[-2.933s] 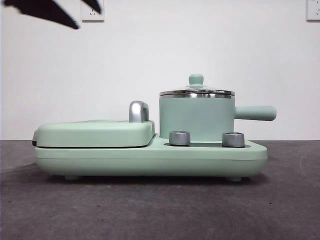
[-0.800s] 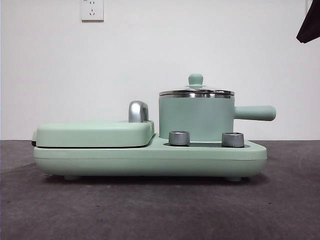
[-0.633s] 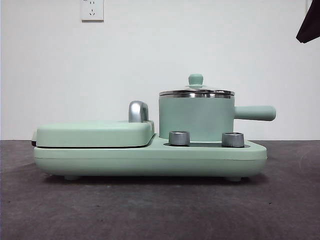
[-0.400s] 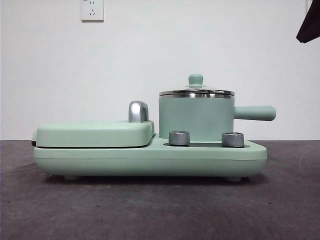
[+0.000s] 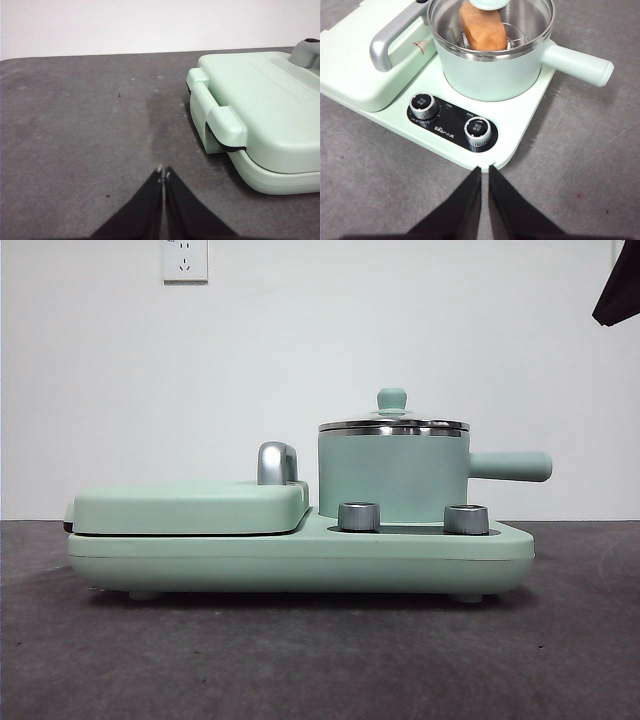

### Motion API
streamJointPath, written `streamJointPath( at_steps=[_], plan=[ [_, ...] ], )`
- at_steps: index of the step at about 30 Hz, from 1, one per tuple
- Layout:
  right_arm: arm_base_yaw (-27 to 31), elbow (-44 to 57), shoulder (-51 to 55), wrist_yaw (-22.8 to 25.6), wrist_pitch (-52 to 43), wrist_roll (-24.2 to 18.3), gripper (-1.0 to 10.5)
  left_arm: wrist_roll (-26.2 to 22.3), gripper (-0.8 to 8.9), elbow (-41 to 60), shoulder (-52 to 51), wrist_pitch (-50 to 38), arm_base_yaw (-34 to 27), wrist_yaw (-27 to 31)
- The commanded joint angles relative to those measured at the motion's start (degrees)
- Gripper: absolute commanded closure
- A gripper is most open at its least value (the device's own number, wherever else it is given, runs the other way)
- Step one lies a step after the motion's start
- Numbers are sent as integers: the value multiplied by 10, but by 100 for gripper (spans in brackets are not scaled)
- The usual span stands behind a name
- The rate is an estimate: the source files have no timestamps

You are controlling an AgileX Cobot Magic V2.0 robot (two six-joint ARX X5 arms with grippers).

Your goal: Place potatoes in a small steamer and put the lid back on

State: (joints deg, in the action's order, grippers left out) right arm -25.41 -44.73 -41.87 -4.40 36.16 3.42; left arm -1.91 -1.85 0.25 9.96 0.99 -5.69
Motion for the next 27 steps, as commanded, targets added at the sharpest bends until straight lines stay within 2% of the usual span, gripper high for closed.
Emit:
streamJointPath(
  at_steps=[1,4,7,12,15,23,27],
  plan=[
    [-3,-2,-2,-1,-6,4,926,0,807,11,-1,-8,0,1],
    [6,3,1,14,-12,-71,926,0,807,11,-1,-8,0,1],
    [38,56,42,12,-75,-99,926,0,807,11,-1,-8,0,1],
    [124,238,192,15,-226,-53,926,0,807,11,-1,-8,0,1],
    [164,327,278,14,-272,-51,926,0,807,11,-1,-8,0,1],
    [225,442,413,14,-282,-50,926,0,808,11,-1,-8,0,1],
    [238,440,417,14,-260,-57,926,0,807,11,-1,-9,0,1]
  ],
)
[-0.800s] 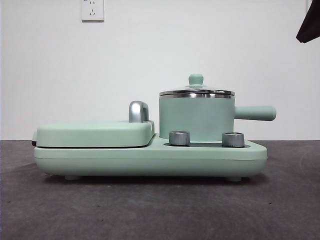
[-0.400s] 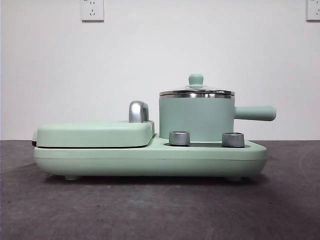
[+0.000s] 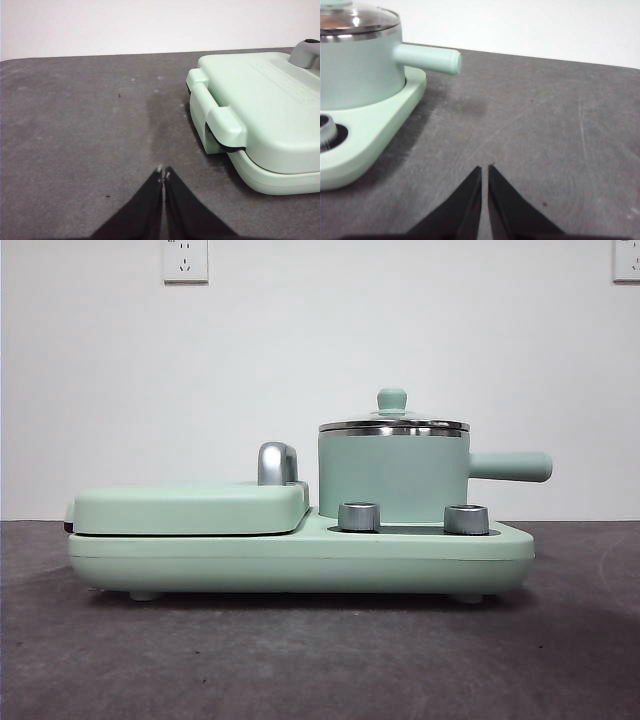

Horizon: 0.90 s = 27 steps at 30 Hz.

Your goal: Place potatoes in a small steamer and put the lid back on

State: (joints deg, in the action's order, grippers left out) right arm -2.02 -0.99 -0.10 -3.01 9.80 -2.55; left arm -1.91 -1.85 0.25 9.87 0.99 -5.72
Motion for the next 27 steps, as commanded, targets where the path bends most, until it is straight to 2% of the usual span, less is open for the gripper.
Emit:
streamJointPath(
  at_steps=[1,27],
  plan=[
    [7,3,-1,0,3,3,926,0,807,11,-1,-8,0,2],
    [8,3,-1,0,-8,6,926,0,808,11,-1,-8,0,2]
  ],
)
